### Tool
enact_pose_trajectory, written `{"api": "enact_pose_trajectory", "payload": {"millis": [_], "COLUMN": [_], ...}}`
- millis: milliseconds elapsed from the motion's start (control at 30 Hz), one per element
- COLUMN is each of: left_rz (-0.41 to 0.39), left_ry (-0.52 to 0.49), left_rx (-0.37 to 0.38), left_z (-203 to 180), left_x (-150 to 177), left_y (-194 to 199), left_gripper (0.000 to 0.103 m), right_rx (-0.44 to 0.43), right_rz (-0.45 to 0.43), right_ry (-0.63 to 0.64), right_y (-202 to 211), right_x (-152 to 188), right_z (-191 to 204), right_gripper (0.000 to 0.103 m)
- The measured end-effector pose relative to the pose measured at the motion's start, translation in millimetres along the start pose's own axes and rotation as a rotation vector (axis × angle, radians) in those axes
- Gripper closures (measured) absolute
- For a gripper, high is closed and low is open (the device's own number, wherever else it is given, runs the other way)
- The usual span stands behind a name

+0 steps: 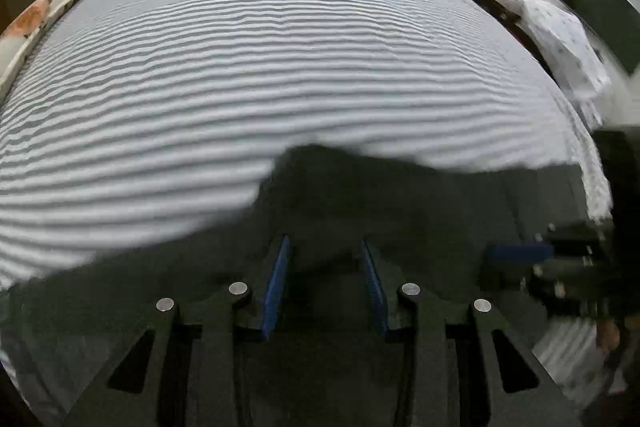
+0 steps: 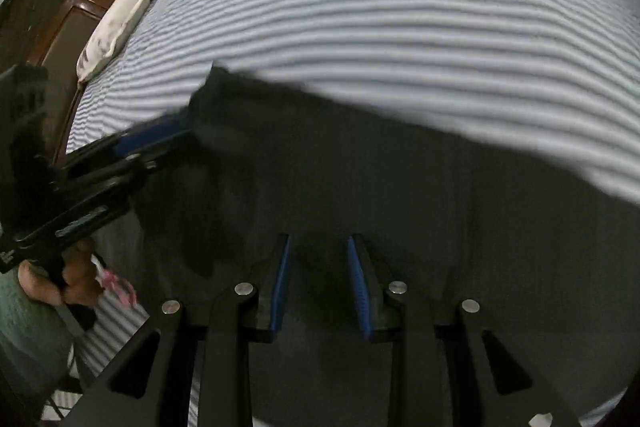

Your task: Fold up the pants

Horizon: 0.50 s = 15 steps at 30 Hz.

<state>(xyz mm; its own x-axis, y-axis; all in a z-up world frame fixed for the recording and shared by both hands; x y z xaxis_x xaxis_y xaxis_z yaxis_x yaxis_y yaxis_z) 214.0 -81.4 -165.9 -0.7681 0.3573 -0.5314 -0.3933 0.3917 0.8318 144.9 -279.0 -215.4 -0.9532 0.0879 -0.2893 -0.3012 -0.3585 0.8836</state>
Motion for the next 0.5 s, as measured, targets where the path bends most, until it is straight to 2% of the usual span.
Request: {"api": "enact_pose_trajectory", "payload": {"millis": [100,233,300,400,500], "left_rz": [0.070,0.099,0.173,0.192,0.196], "left_ry": [-0.005,-0.054,-0.039,-0.095,-0.099], "left_rx": [0.011,-0.054,-0.073,-0.112,-0.127], "left_z": [-3,-12,-13,-21,-26], "left_x": [43,85,101,109,111], "left_y": [13,23,20,22,27], "left_gripper": [0.065,0.065,0.065,0.065,0.065], "right_rx": [-0.011,-0.013,-0.017,-0.036,-0.069], "right_rz": [0.001,-0.005,-0.023,-0.074,-0.150], "right_ry": [-0.026,-0.078,-0.121,-0.211,-0.318], "right_y": [8,20,28,49,78], "right_x": [20,41,50,57,64], "right_z": [-7,-17,-26,-49,-83], "right_gripper": [0.075,0.074,0.074,0.074,0.071]}}
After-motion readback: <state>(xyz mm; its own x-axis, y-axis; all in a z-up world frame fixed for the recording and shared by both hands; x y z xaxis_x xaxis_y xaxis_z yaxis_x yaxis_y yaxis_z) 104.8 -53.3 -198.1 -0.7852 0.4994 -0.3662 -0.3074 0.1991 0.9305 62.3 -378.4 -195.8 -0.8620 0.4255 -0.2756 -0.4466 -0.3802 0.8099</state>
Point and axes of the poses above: each gripper's, at about its wrist camera, not at the fingertips, and y roughly against the way its jaws point, z to its left, x to its underside, the point moved 3 cm from there along -y, roughly the way its jaws point, and after that the axes turned 4 degrees about -z, right-handed, at the moved point
